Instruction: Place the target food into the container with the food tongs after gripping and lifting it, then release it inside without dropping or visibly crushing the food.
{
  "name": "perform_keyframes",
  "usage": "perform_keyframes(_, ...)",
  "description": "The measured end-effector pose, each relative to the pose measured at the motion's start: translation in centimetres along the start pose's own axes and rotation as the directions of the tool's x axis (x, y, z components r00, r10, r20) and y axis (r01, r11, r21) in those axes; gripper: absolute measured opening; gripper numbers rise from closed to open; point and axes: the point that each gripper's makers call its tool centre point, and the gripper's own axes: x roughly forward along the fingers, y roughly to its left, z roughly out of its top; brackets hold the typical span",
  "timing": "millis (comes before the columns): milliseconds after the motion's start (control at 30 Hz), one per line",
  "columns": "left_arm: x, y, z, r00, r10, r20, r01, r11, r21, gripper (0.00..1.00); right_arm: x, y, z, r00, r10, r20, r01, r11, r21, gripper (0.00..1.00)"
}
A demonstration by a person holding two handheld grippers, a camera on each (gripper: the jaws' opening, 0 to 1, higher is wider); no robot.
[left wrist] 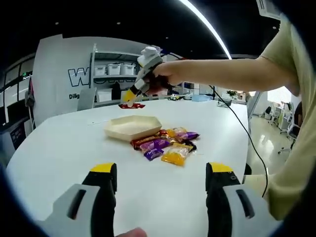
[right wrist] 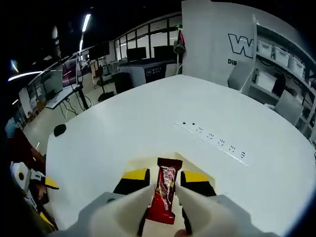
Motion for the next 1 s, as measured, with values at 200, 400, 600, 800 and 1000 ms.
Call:
perform_keyframes(200,-0.2,0.1,0.0,1.0,0.006,0.002,-0.006,1.0,-0.003,0.71,0.6,-0.4,0.5,1.0,-0.015,-0.012,0.015,1.0,-0.01,0.2)
perform_keyframes(400,-0.3,0.1,-0.1,1.0,0.007,0.003,-0.007,1.0,-0.005,0.71,1.0,-0.9,1.0,0.999,-0.026,-0.019,0.026,1.0,0.0,0.2)
perform_keyframes(600,-0.5,0.2,0.0,1.0,0.011,0.007,-0.011,1.0,-0.005,0.71,1.1,-1.3,1.0,0.999,-0.041,-0.031,0.041,0.999,0.002,0.21)
perform_keyframes(800,-0.6,0.2,0.0,1.0,0.013,0.005,-0.013,1.0,-0.003,0.71,1.2,-1.5,1.2,0.998,-0.048,-0.033,0.049,0.999,0.004,0.21)
perform_keyframes(1000,-0.6,0.2,0.0,1.0,0.014,0.007,-0.014,1.0,-0.002,0.71,1.3,-1.5,1.2,0.998,-0.052,-0.033,0.052,0.999,0.004,0.21)
